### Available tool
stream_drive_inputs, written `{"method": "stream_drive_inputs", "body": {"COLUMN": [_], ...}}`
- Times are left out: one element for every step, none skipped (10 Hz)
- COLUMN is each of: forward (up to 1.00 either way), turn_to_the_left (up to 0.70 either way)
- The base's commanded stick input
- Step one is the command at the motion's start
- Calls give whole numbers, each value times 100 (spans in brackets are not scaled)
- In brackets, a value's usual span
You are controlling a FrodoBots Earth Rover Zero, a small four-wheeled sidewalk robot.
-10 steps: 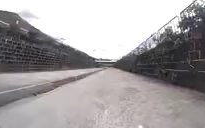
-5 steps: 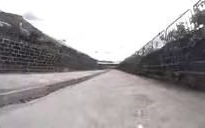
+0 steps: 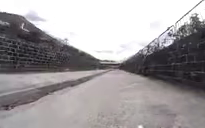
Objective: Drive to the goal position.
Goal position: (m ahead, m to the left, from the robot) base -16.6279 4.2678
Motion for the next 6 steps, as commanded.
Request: {"method": "stream_drive_inputs", "body": {"forward": [100, 100, 100, 100, 100, 100], "turn_to_the_left": [-40, -40, -40, 0, 0, 0]}}
